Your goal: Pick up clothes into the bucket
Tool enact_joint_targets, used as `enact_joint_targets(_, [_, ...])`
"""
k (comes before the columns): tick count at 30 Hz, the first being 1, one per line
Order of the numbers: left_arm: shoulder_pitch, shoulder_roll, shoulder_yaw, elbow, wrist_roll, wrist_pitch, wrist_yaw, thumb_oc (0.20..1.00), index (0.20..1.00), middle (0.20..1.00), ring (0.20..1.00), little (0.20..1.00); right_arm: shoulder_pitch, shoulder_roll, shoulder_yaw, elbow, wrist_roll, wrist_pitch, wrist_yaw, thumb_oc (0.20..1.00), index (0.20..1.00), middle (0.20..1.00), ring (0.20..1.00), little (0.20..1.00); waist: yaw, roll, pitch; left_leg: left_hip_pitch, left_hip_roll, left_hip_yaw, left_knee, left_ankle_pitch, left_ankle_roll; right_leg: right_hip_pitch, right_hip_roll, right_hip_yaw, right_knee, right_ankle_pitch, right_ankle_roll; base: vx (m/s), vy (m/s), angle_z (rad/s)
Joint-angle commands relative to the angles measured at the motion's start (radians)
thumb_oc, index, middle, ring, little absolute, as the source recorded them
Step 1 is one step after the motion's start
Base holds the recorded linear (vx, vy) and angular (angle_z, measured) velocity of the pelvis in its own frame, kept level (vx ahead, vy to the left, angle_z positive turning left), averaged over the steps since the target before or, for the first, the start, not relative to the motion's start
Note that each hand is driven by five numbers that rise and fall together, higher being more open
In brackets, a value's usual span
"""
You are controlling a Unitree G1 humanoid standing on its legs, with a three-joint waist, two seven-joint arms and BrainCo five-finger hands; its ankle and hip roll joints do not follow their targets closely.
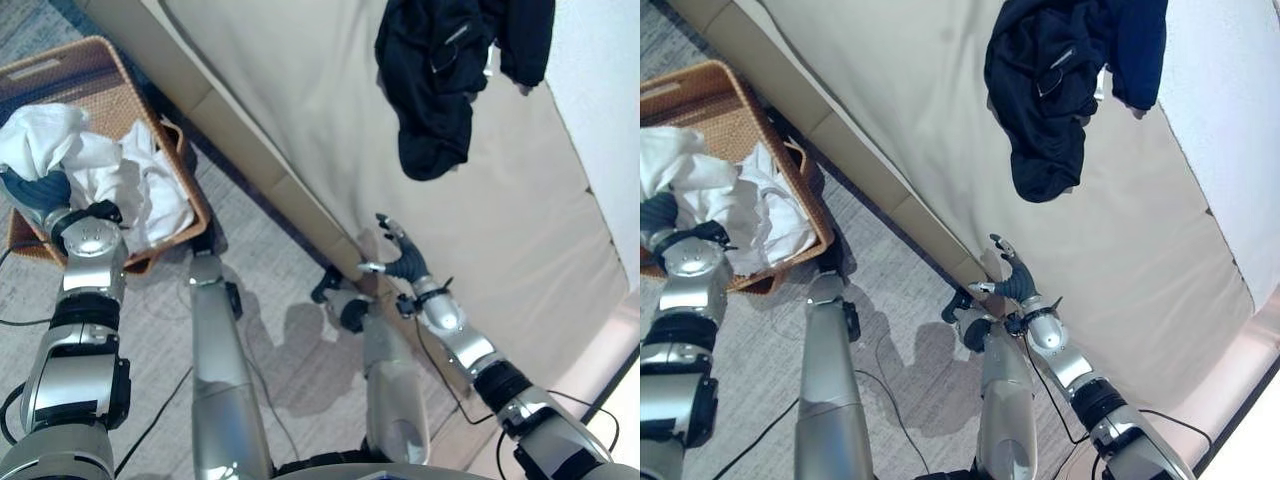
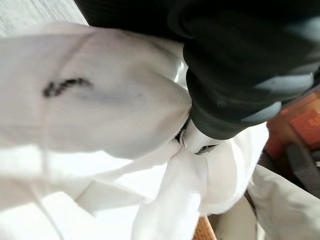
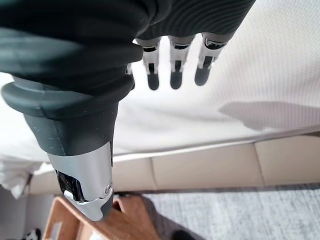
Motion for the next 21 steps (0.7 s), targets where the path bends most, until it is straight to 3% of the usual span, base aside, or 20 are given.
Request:
enact_joint_targets(1, [-0.042, 0.044, 0.023, -0.017, -0.059, -0.013, -0.005, 0.200, 0.200, 0.200, 0.200, 0.200, 0.061, -0.021, -0.059, -0.081, 0.022, -0.039, 0.001, 1.000, 1.000, 1.000, 1.000, 1.000, 0.052, -0.099, 0.036, 0.035, -0.003, 0.009, 0.092, -0.140, 0.007, -0.006, -0.067, 0.077, -0.023, 0.158, 0.099, 0.00, 0.019, -0.08])
enact_joint_targets(2, [-0.044, 0.041, 0.027, -0.009, -0.075, -0.008, -0.013, 0.200, 0.200, 0.200, 0.200, 0.200, 0.065, -0.026, -0.061, -0.087, 0.022, -0.036, 0.003, 1.000, 1.000, 1.000, 1.000, 1.000, 0.051, -0.097, 0.036, 0.035, -0.001, 0.009, 0.094, -0.141, 0.008, -0.004, -0.066, 0.078, -0.024, 0.158, 0.099, 0.01, 0.009, -0.07])
enact_joint_targets(3, [-0.047, 0.039, 0.030, -0.004, -0.089, -0.005, -0.020, 0.266, 0.266, 0.266, 0.266, 0.266, 0.066, -0.030, -0.063, -0.088, 0.020, -0.035, 0.004, 1.000, 1.000, 1.000, 1.000, 1.000, 0.050, -0.095, 0.036, 0.036, -0.001, 0.009, 0.096, -0.142, 0.009, -0.004, -0.065, 0.077, -0.024, 0.159, 0.099, 0.00, 0.008, -0.07])
enact_joint_targets(4, [-0.043, 0.040, 0.034, -0.002, -0.102, -0.003, -0.032, 1.000, 1.000, 1.000, 1.000, 1.000, 0.069, -0.034, -0.068, -0.095, 0.020, -0.034, 0.005, 1.000, 1.000, 1.000, 1.000, 1.000, 0.049, -0.093, 0.036, 0.037, -0.001, 0.009, 0.096, -0.142, 0.009, -0.003, -0.064, 0.078, -0.025, 0.159, 0.099, 0.00, 0.008, -0.04])
enact_joint_targets(15, [-0.017, 0.057, 0.042, 0.031, -0.144, 0.025, -0.114, 1.000, 1.000, 1.000, 1.000, 1.000, 0.076, -0.049, -0.101, -0.111, 0.033, -0.027, 0.019, 1.000, 1.000, 1.000, 1.000, 1.000, 0.054, -0.091, 0.036, 0.072, 0.011, 0.016, 0.078, -0.137, 0.010, 0.033, -0.045, 0.075, -0.055, 0.171, 0.102, 0.00, 0.001, 0.00])
enact_joint_targets(21, [0.014, 0.039, 0.062, 0.022, -0.154, 0.005, -0.130, 1.000, 1.000, 1.000, 1.000, 1.000, 0.083, -0.044, -0.114, -0.118, 0.033, -0.023, 0.026, 1.000, 1.000, 1.000, 1.000, 1.000, 0.058, -0.097, 0.035, 0.122, 0.016, 0.024, 0.047, -0.129, 0.008, 0.082, -0.030, 0.073, -0.092, 0.188, 0.108, -0.01, -0.007, -0.04])
